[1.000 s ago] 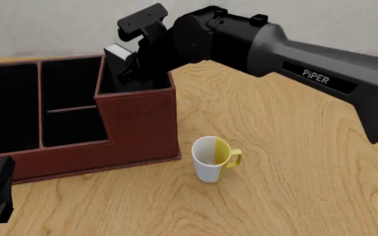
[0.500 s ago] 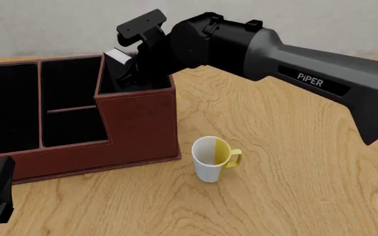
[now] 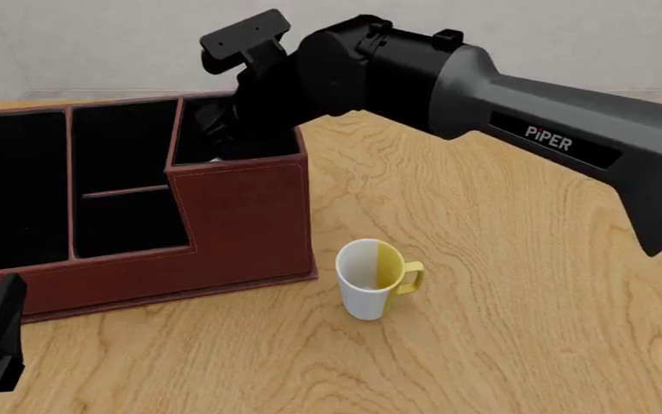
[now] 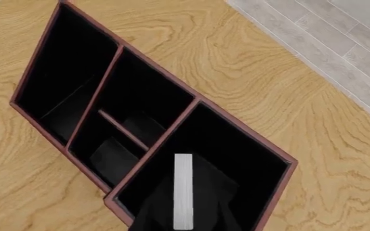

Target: Pick up the book and place it in the right compartment of the caddy.

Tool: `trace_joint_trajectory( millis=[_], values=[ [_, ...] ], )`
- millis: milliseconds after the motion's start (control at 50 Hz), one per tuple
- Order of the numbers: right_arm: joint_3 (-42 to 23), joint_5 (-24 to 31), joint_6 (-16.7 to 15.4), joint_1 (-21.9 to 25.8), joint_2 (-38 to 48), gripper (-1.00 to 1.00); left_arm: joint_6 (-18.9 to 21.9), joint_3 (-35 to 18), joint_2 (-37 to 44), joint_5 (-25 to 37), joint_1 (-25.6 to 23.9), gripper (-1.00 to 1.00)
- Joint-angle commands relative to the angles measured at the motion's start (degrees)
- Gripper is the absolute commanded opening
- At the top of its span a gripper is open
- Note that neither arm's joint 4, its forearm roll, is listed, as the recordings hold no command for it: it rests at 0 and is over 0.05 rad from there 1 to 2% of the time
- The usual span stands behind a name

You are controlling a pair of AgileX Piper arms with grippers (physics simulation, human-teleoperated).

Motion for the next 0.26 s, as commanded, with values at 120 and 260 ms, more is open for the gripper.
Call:
trace_joint_trajectory(
  millis=[120, 260],
  values=[
    [-1.38, 0.96, 0.20, 0.11, -0.20, 1.00, -0.09, 0.00, 0.00, 0.00, -0.03, 1.00],
    [-4.00, 3.24, 0.33, -0.60, -2.59, 1.00, -0.07, 0.00, 0.00, -0.33, -0.39, 1.00]
  ],
)
